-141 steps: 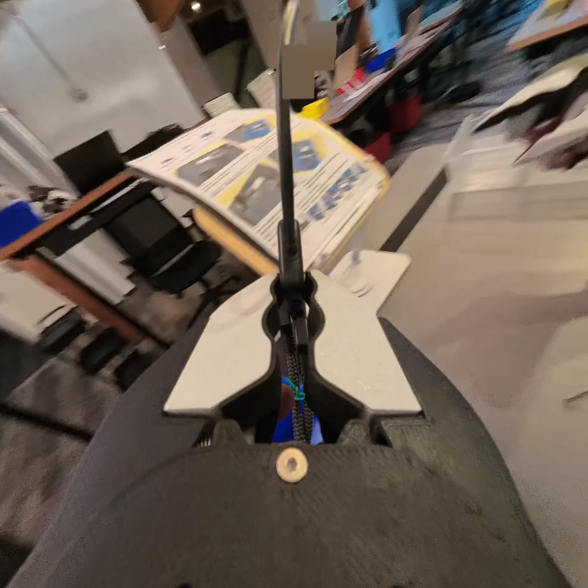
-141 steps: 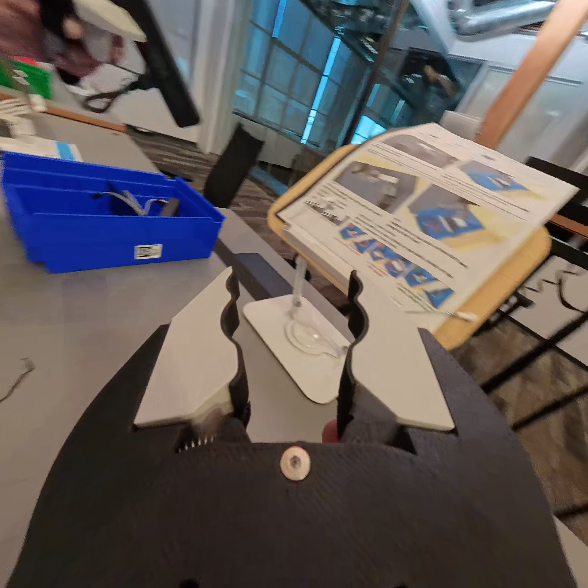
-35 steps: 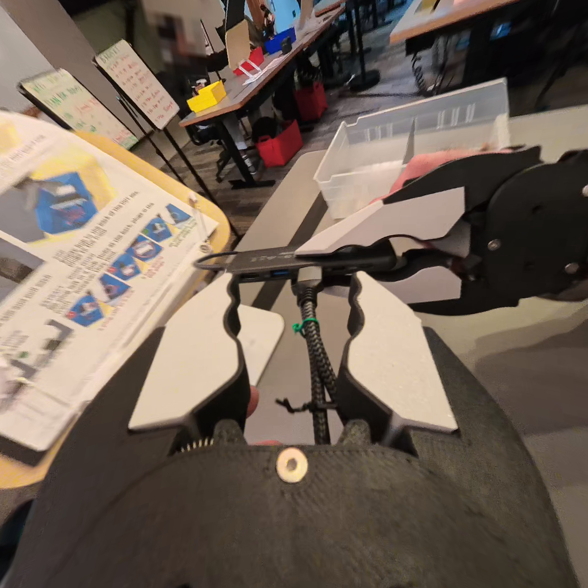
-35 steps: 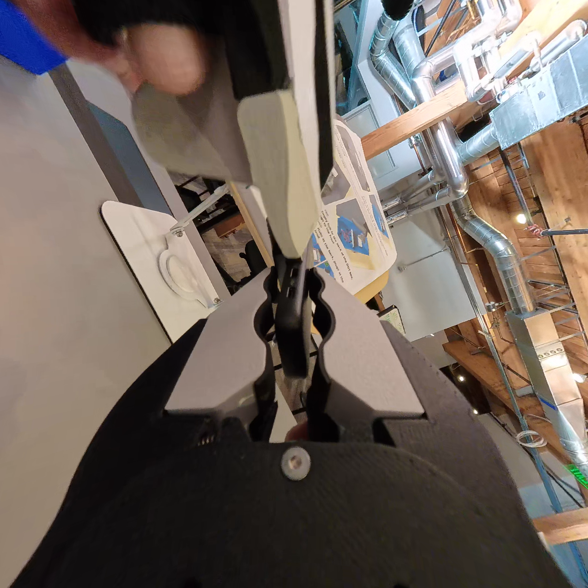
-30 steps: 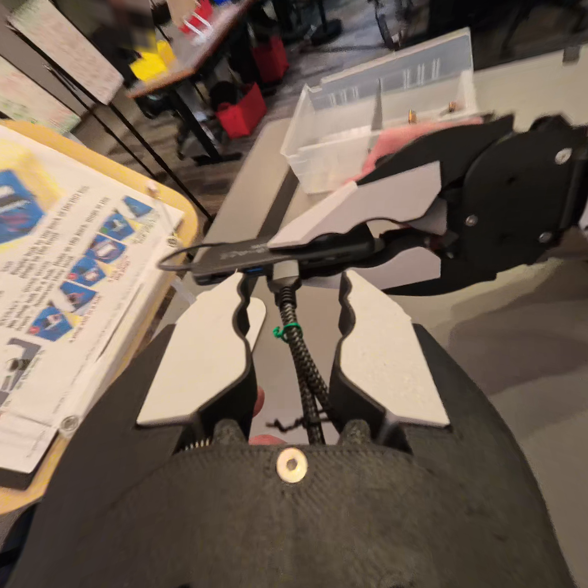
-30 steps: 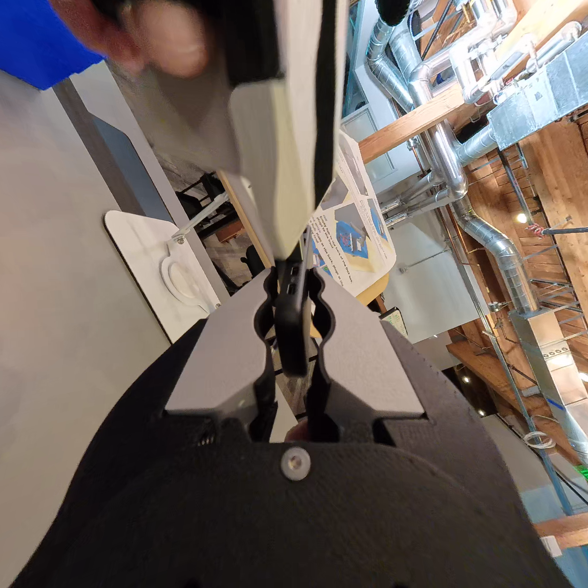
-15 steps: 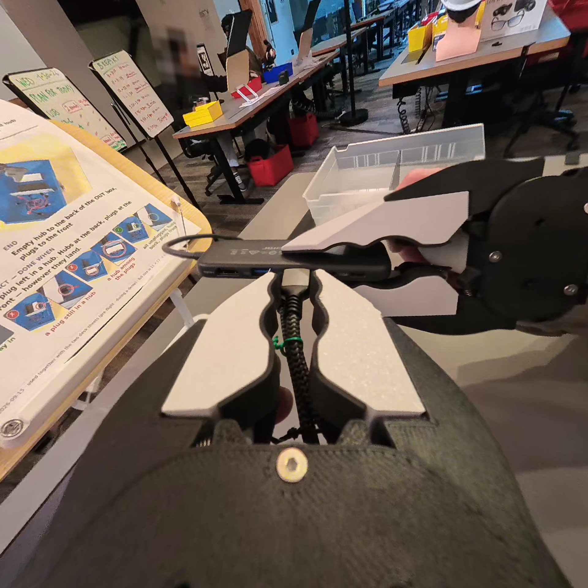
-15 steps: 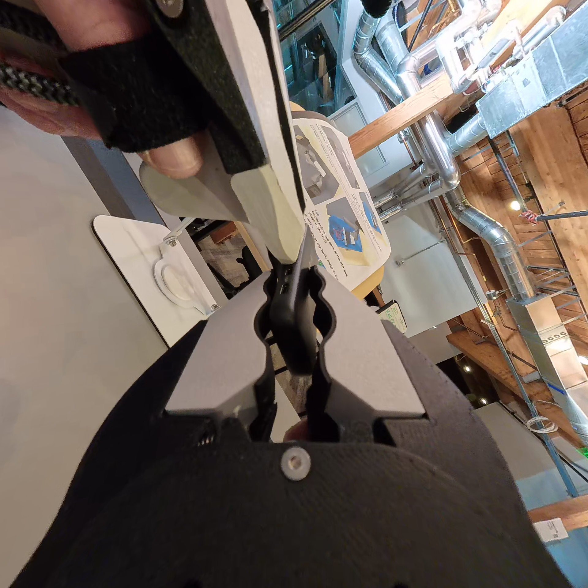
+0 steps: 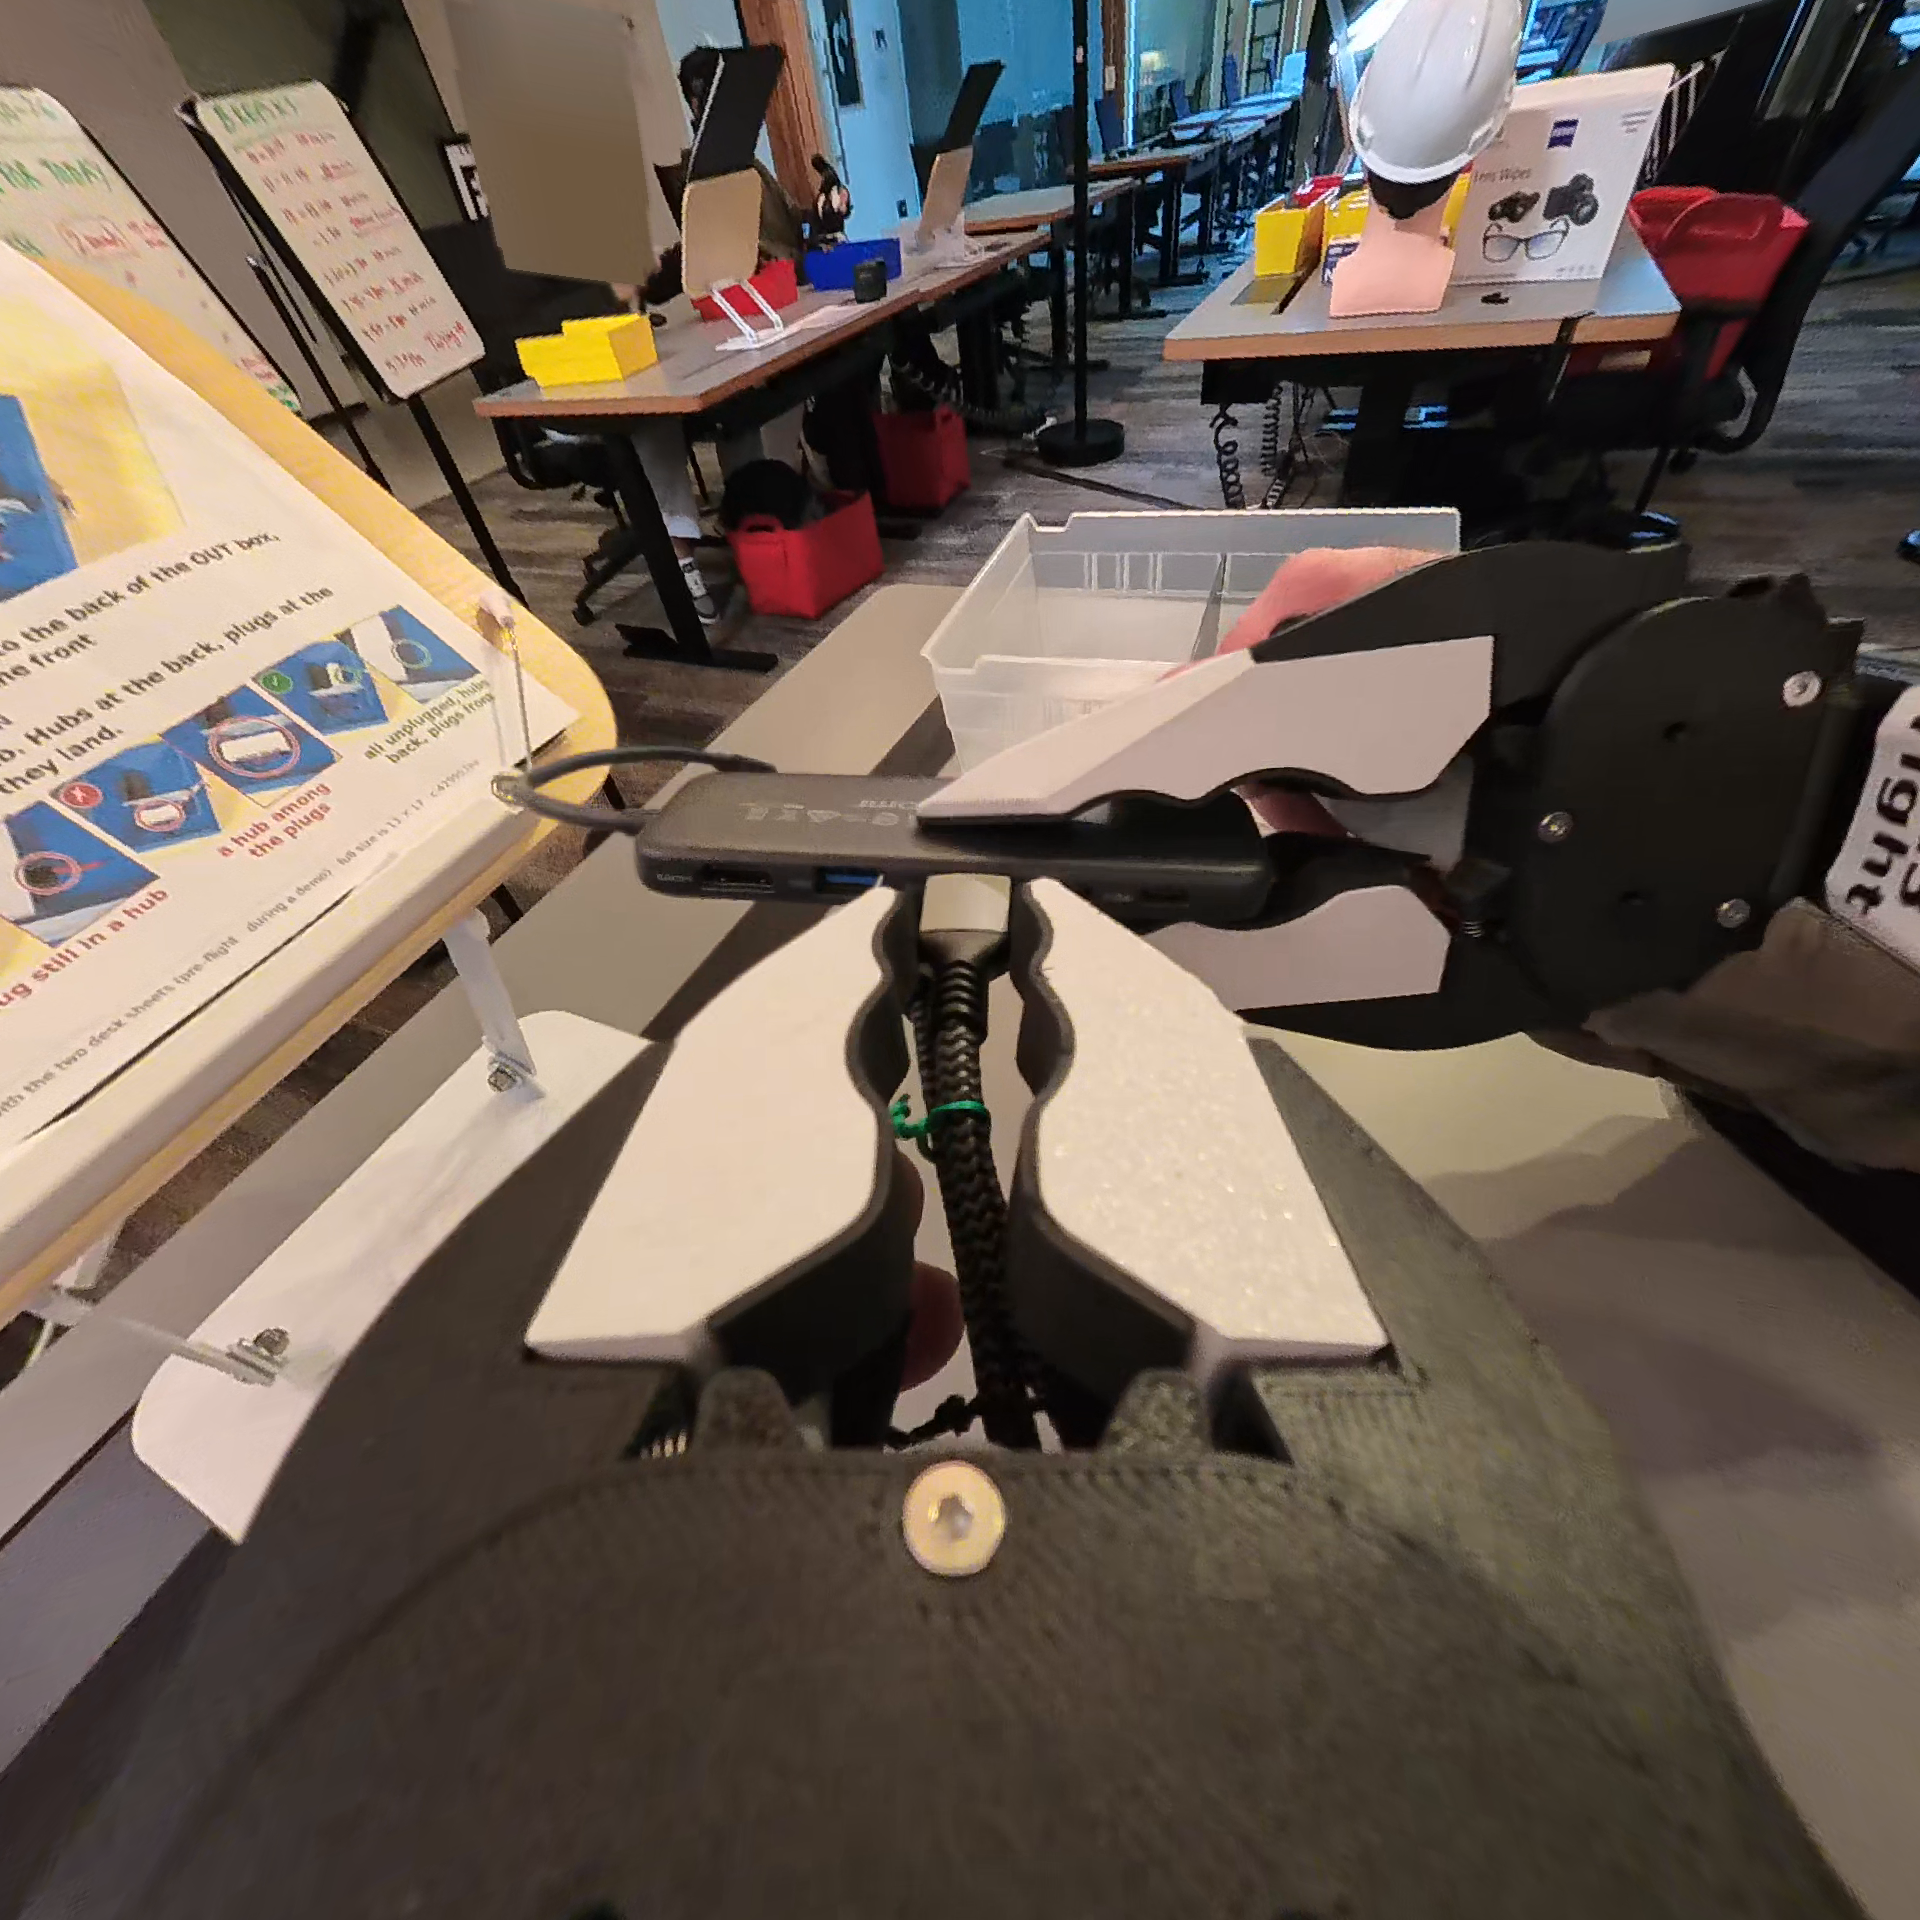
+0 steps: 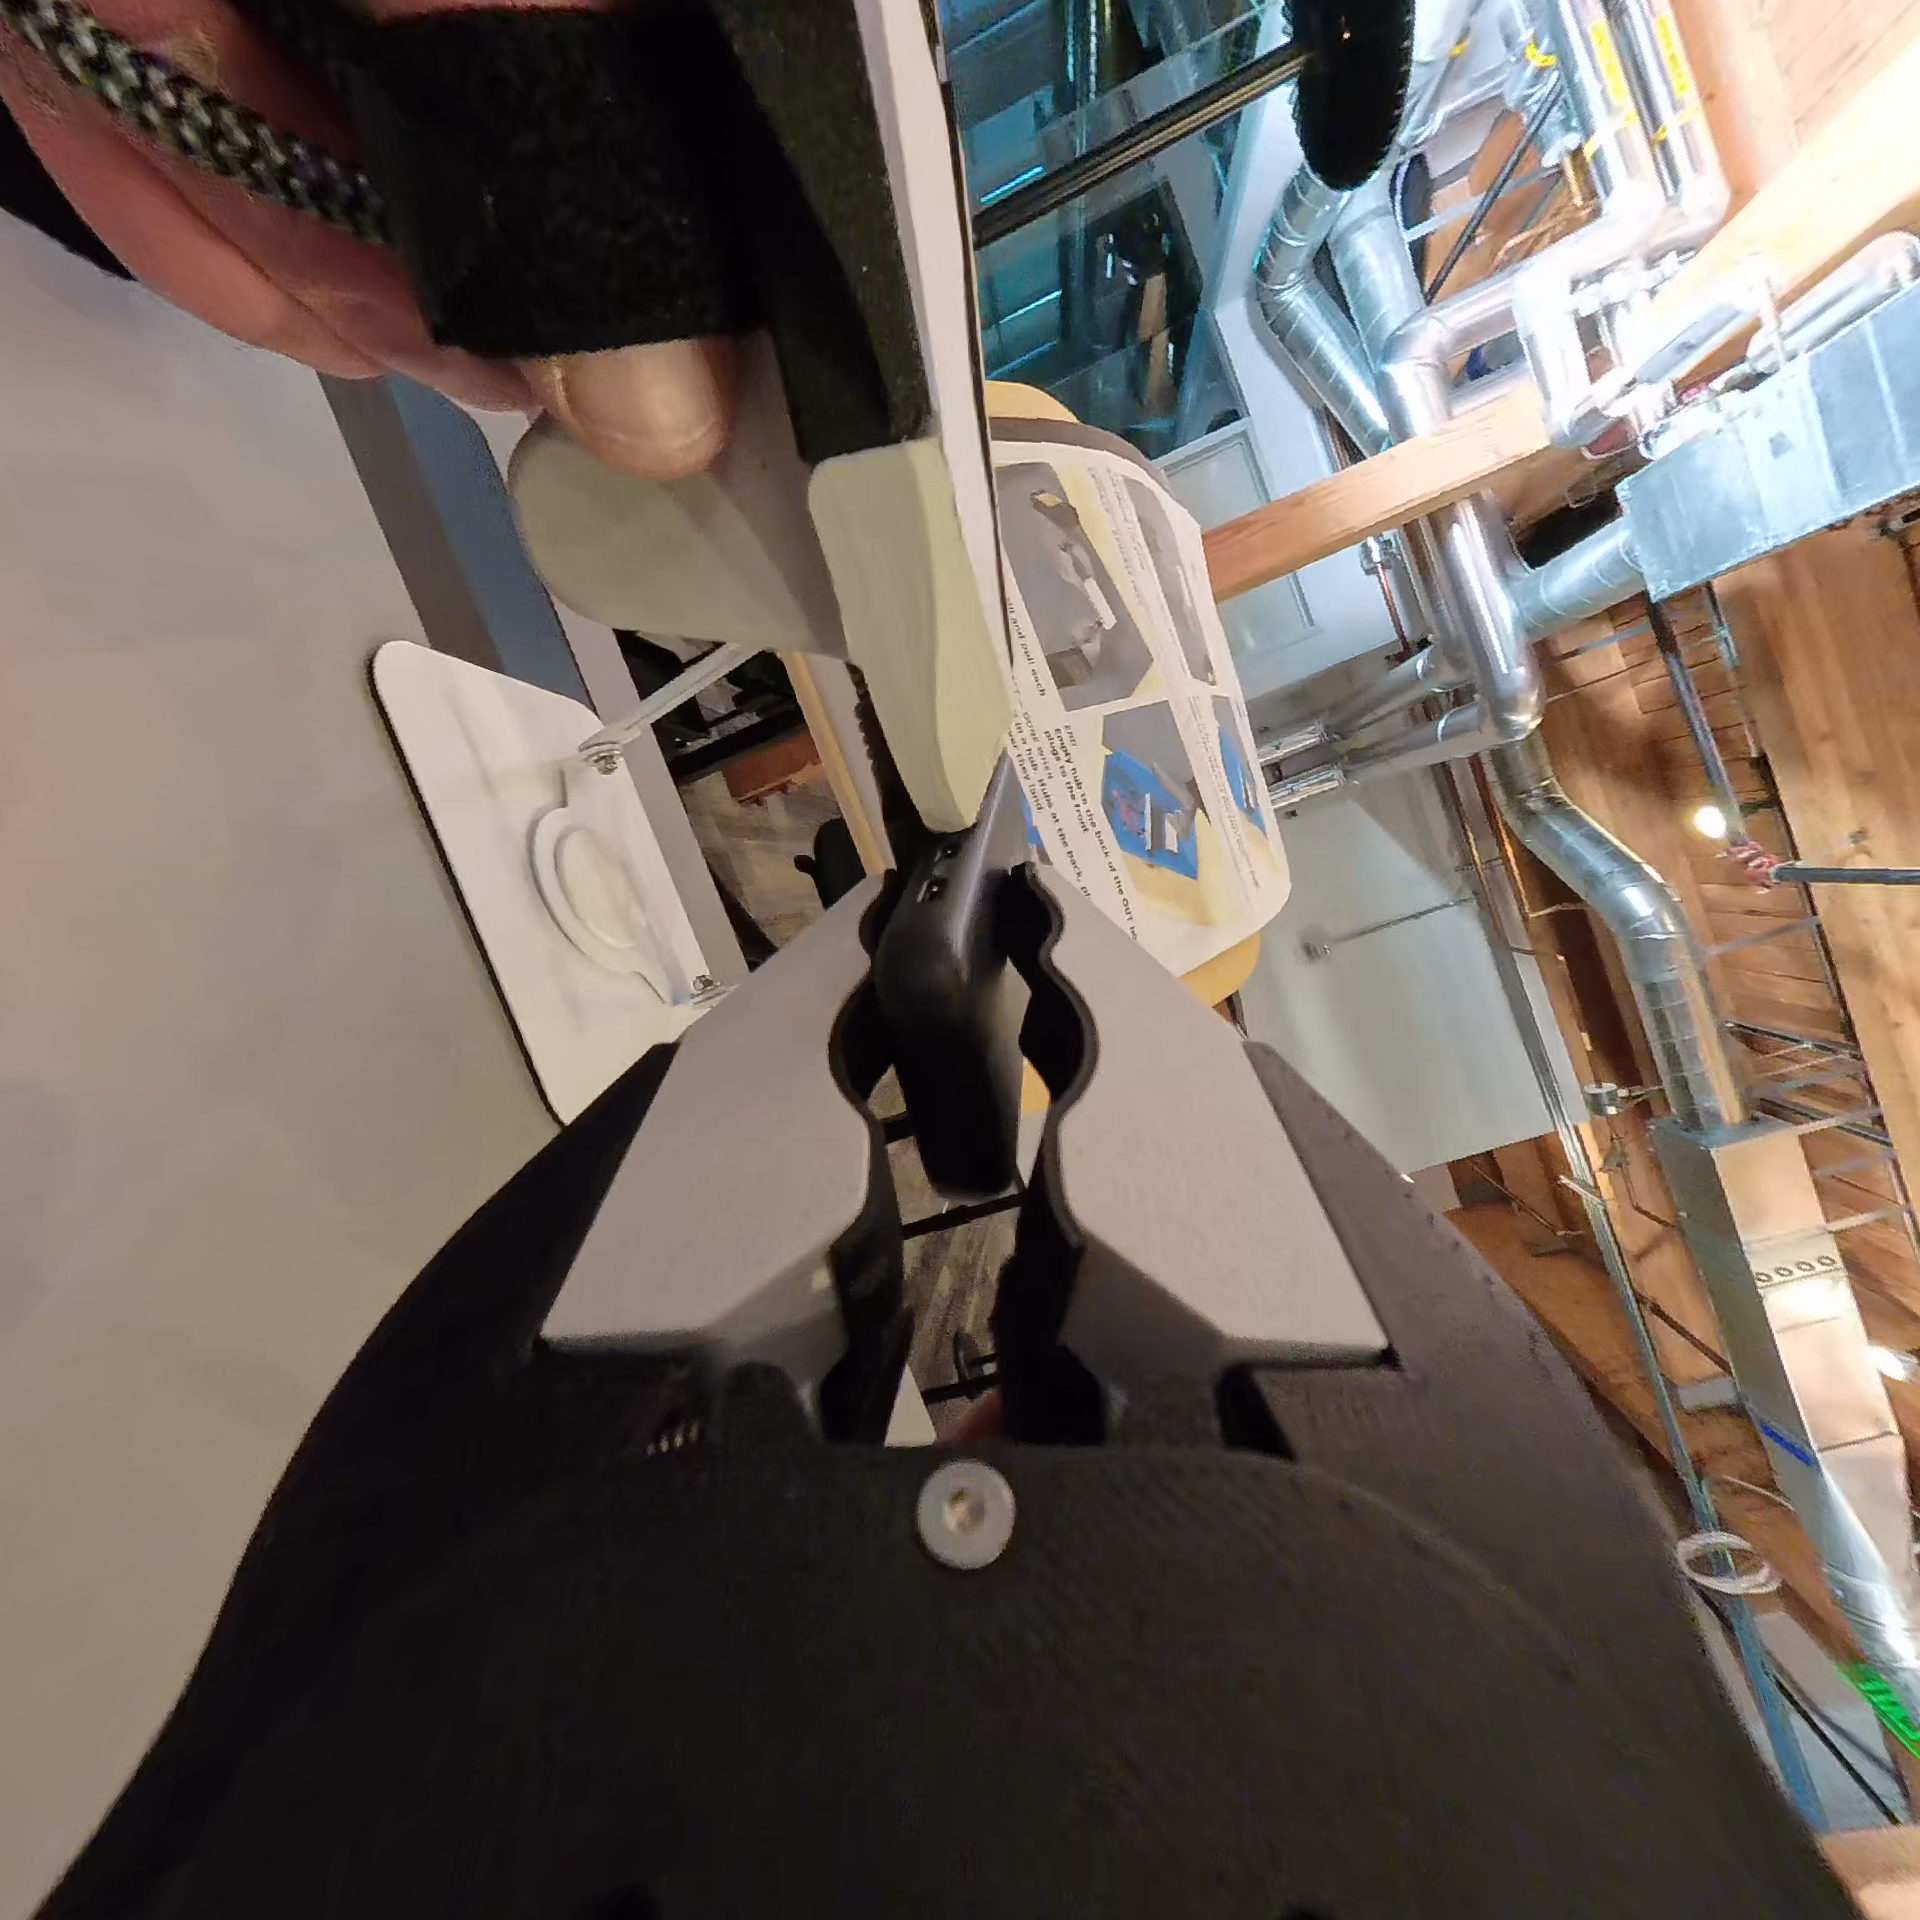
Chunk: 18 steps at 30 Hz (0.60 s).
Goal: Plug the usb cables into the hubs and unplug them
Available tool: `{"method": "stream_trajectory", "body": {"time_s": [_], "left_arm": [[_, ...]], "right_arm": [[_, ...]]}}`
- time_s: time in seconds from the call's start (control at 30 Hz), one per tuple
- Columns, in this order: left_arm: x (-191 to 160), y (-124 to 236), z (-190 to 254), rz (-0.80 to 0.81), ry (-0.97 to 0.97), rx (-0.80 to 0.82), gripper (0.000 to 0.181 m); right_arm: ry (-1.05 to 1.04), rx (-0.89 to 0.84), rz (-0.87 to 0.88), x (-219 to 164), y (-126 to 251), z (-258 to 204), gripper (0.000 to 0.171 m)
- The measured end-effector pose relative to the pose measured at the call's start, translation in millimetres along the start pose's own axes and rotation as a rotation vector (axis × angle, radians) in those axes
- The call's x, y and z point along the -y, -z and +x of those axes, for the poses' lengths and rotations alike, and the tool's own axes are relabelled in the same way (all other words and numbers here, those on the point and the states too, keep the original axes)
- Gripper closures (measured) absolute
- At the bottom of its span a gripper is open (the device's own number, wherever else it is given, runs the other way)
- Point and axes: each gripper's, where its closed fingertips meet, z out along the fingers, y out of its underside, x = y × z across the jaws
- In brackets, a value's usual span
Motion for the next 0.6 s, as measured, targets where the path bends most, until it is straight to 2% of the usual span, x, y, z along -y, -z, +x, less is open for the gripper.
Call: {"method": "stream_trajectory", "body": {"time_s": [0.3, 0.47, 0.6], "left_arm": [[-11, 4, -2, -0.124, 0.087, 0.066, 0.164], [-11, 13, 1, -0.154, -0.023, -0.045, 0.164], [-11, 23, 3, -0.171, -0.013, -0.151, 0.164]], "right_arm": [[-0.002, 0.043, -0.030, 1, -4, -12, 0.154], [-0.013, 0.061, 0.017, 9, 0, -12, 0.155], [-0.005, 0.082, 0.055, 18, 3, -15, 0.155]]}}
